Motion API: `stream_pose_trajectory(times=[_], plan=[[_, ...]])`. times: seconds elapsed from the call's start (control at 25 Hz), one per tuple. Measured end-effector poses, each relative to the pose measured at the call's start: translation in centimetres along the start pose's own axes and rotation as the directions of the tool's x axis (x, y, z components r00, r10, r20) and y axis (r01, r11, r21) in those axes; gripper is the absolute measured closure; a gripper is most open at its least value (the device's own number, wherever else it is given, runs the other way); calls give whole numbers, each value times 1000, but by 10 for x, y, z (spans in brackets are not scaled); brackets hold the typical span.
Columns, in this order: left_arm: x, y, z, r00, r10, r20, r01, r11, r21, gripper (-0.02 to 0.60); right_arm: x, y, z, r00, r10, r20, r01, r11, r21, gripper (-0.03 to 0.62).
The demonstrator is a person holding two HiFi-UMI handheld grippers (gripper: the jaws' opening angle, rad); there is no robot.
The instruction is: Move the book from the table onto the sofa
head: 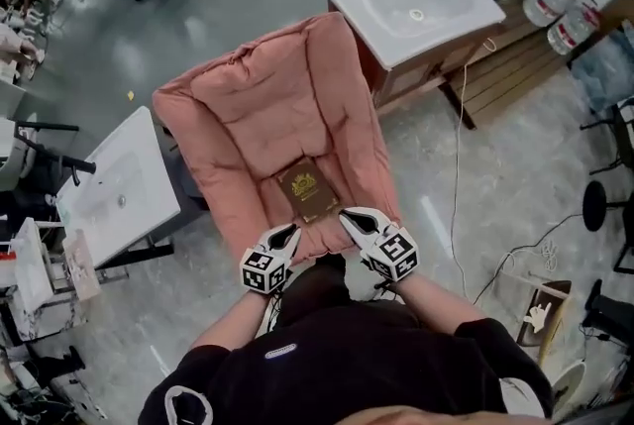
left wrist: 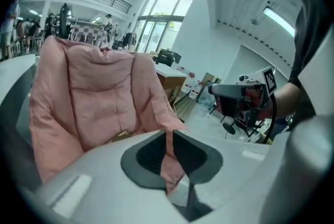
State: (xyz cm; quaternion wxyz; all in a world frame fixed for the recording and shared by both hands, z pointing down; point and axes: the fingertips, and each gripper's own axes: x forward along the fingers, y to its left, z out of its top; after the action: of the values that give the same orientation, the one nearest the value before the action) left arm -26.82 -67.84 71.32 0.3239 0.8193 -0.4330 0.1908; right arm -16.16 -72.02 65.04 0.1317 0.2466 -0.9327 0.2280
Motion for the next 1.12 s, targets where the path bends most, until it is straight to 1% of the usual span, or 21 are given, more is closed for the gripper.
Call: stream_pose_trajectory(times=[0.12,0.2,0.24,0.36,0.44,0.56,0.68,0.76,0.84,0.88,0.96,1.04,1.12], plan=[[-33,-41,21,999,5,43,-8,998,68,557,-59,14,29,997,-39,66,41,999,-22,563],[-52,-68,42,995,10,97,-20,995,99,578,-101,24,52,991,-58,121,63,997,-40,563],[-60,-82,54,992,11,128,-26,993,115,578,-122,28,63,986,-70,149,79,995,-56,563],[-82,-123,91,974,8,228,-49,984,171,578,-183,40,93,964,-100,246,125,988,-91,563],[-96,-152,110,959,3,284,-66,975,212,578,-220,52,110,948,-104,302,141,984,-104,563],[-111,-195,129,938,-10,345,-85,962,261,580,-264,72,126,932,-86,351,147,978,-151,563],[-121,-236,137,922,-27,387,-96,951,294,580,-300,91,130,924,-55,379,144,967,-212,563],[-127,-261,139,915,-37,403,-103,941,322,580,-323,101,127,913,-22,408,144,952,-271,563],[-135,-286,139,914,-42,404,-113,928,354,580,-345,110,118,904,3,427,141,941,-306,563],[-140,-297,138,914,-46,402,-115,923,367,578,-356,112,114,901,2,433,141,944,-297,563],[-151,-317,141,912,-62,405,-108,917,383,580,-379,114,109,891,-18,454,144,959,-245,563],[-160,-332,148,905,-86,417,-95,914,395,580,-399,114,110,876,-49,479,163,966,-199,563],[-166,-344,158,897,-122,425,-75,906,417,580,-415,113,113,861,-89,501,198,966,-168,563]])
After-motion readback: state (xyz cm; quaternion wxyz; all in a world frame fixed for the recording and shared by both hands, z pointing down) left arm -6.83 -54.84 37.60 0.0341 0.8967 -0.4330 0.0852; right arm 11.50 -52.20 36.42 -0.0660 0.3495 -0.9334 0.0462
